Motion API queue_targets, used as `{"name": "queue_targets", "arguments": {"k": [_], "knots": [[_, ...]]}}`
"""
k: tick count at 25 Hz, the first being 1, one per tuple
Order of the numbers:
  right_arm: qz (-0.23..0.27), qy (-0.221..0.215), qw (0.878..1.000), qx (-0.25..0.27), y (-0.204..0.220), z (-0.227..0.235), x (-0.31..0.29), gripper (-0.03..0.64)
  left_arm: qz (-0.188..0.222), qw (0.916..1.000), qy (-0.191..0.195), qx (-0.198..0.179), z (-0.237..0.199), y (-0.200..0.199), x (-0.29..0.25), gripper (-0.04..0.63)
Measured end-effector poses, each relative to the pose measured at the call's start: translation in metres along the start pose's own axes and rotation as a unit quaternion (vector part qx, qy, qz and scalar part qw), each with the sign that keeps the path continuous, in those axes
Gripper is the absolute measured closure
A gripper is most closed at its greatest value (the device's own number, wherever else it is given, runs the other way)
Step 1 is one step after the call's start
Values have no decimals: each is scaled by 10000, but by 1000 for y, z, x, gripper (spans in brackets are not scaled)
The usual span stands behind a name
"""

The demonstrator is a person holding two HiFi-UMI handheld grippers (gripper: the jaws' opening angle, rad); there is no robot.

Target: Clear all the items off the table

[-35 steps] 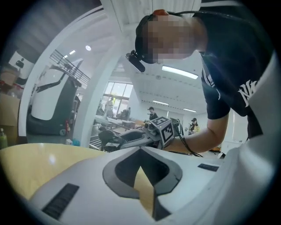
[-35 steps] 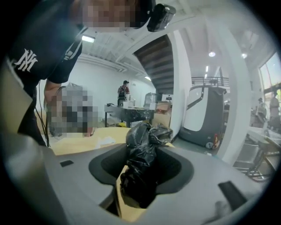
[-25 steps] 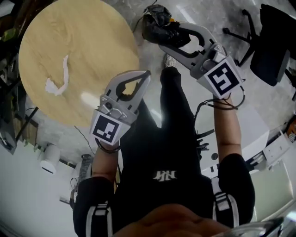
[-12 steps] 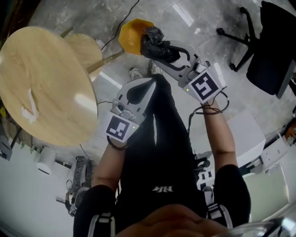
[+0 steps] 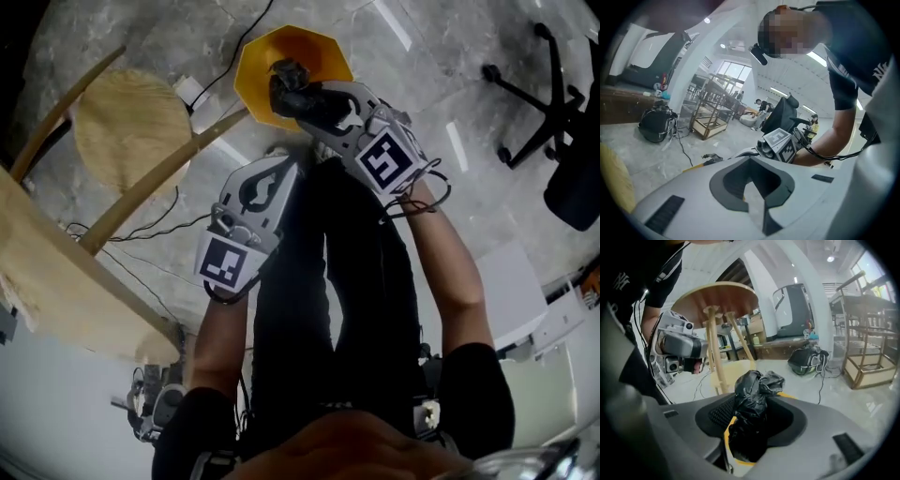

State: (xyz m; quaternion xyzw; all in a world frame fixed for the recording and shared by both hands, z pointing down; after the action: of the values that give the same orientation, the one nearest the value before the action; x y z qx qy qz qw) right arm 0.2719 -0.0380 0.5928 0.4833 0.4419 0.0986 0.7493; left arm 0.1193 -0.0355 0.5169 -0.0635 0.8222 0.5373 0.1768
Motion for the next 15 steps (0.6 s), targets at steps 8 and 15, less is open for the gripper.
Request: {"name": "queue_targets", "arguments": {"k": [8,15], "knots": [[-774,-238,9967,79,265,32,-125,307,-191,9994,70,277,-50,232,-125,581],[-727,-80,9972,160,246,44,-92,206,176,9977,653,104,-16,198,-135,581]]}}
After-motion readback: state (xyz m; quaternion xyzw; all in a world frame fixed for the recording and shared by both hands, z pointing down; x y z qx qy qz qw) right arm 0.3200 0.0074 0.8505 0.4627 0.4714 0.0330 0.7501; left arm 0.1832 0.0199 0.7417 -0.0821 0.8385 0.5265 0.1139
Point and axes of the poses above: the fingertips, and each gripper's own axes: x backward along the fingers, z to its right, y out of its underside, the point moved 8 cm from there along x, backward along the fingers, and after that the axes turned 3 degrees about -z, right-handed, at the moved point
